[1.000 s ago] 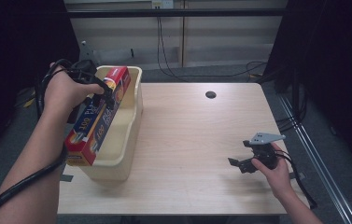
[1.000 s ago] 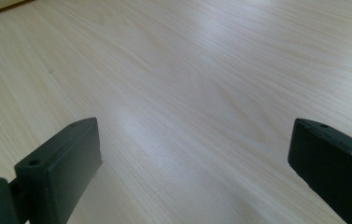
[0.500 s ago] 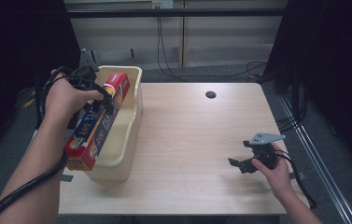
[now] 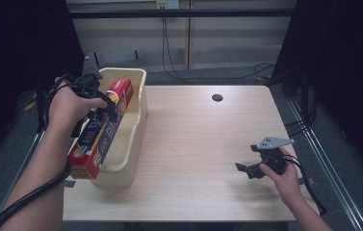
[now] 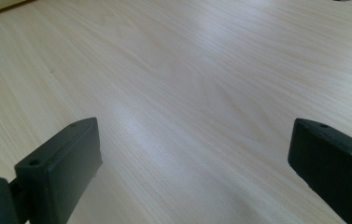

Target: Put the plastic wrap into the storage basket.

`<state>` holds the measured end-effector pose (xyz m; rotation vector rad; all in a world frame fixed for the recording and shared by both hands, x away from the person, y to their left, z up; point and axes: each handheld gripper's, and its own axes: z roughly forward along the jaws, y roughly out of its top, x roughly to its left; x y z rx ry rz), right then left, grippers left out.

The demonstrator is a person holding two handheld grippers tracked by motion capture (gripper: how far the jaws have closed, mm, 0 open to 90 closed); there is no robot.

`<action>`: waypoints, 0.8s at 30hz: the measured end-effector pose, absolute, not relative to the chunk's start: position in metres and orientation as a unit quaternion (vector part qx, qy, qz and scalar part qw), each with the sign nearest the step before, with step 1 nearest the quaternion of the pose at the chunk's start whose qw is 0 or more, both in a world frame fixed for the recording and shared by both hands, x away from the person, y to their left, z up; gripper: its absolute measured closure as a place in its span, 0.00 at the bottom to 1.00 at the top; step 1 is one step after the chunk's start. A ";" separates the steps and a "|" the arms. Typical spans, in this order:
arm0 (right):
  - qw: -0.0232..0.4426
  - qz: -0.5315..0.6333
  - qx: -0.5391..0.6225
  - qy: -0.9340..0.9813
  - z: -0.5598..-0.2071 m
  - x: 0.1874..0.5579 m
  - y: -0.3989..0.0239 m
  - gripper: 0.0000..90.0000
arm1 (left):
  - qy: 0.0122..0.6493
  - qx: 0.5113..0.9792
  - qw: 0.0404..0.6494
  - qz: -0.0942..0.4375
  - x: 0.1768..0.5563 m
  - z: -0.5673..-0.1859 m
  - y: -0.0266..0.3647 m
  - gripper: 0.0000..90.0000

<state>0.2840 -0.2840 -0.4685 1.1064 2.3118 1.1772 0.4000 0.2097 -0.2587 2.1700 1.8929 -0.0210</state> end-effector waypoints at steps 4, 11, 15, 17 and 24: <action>0.160 0.412 0.387 0.809 -0.468 0.284 -0.284 0.03 | 0.657 0.744 0.126 -0.011 0.399 -0.264 0.210 0.45; 0.161 0.410 0.387 0.810 -0.469 0.284 -0.284 0.03 | 0.657 0.744 0.122 -0.019 0.400 -0.274 0.213 0.45; 0.162 0.410 0.387 0.810 -0.469 0.284 -0.284 0.03 | 0.656 0.745 0.118 -0.018 0.400 -0.282 0.214 0.45; 0.161 0.410 0.387 0.810 -0.468 0.284 -0.284 0.03 | 0.659 0.742 0.118 -0.019 0.400 -0.284 0.213 0.45; 0.163 0.412 0.386 0.809 -0.468 0.284 -0.284 0.03 | 0.661 0.741 0.115 -0.026 0.402 -0.296 0.214 0.45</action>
